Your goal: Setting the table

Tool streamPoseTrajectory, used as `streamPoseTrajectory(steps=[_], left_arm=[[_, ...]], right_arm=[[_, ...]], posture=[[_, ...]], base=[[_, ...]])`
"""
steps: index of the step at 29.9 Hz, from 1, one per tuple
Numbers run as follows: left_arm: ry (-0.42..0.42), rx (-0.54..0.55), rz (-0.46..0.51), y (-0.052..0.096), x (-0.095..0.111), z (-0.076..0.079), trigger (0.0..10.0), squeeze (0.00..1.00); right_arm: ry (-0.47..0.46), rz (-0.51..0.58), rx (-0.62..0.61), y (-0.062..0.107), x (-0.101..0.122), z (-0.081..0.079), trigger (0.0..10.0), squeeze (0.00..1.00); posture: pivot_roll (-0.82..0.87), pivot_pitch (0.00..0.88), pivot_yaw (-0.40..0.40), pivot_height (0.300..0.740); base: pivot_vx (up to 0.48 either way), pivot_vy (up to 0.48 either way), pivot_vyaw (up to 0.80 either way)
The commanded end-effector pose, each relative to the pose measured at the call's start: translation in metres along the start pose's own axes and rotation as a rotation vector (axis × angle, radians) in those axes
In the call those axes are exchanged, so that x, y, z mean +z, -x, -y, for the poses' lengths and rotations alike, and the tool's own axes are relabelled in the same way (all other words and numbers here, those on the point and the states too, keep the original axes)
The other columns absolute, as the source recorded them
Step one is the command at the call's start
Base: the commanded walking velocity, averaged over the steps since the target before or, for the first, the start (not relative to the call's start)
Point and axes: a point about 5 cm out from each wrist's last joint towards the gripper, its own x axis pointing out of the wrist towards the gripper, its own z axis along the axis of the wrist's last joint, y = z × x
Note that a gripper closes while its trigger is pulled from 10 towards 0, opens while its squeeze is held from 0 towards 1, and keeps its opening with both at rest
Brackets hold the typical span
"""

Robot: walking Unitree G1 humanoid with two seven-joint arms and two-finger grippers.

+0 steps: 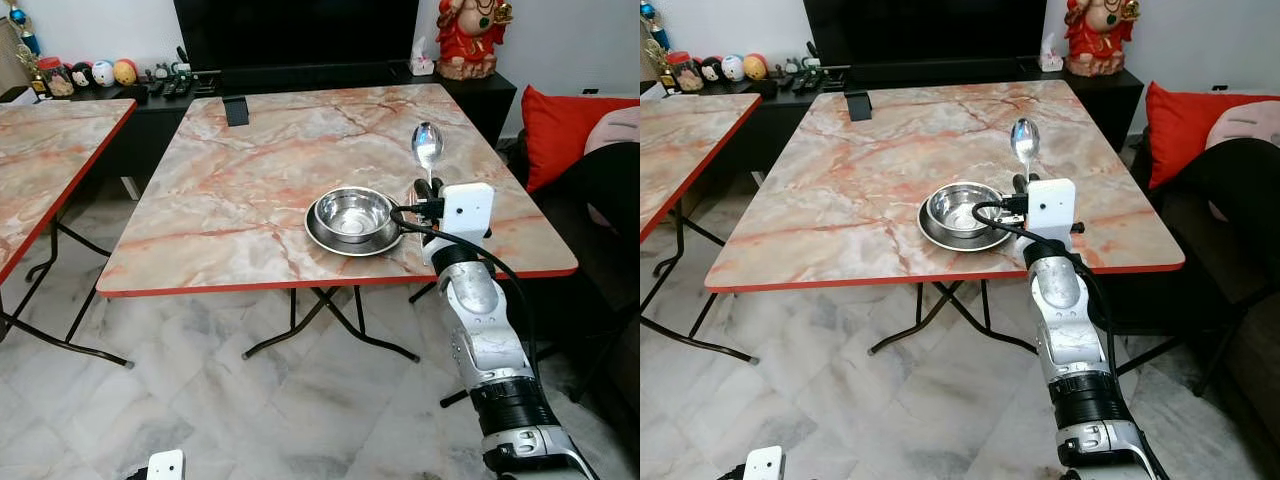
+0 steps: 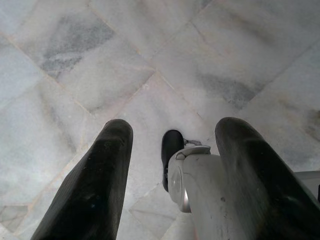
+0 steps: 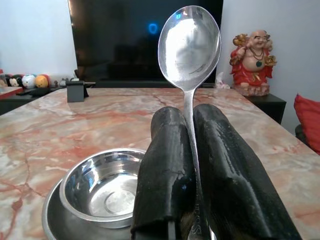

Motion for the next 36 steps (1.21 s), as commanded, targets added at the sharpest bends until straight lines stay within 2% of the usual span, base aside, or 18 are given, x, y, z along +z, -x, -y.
streamPoseTrajectory(steps=[1, 36], left_arm=[[0.01, 0.007, -0.014, 0.0007, -0.0018, -0.0037, 10.0, 0.0], [0.007, -0.003, -0.008, -0.001, 0.004, -0.0036, 10.0, 0.0]], right_arm=[[-0.007, 0.035, -0.009, -0.0052, 0.0095, 0.0006, 10.0, 0.0], [0.007, 0.027, -0.029, -0.0063, 0.01, 0.0058, 10.0, 0.0]], posture=[[-0.07, 0.0, 0.052, 0.74], [-0.08, 0.0, 0.052, 0.74]], base=[[0.247, 0.0, 0.0], [0.284, 0.0, 0.0]])
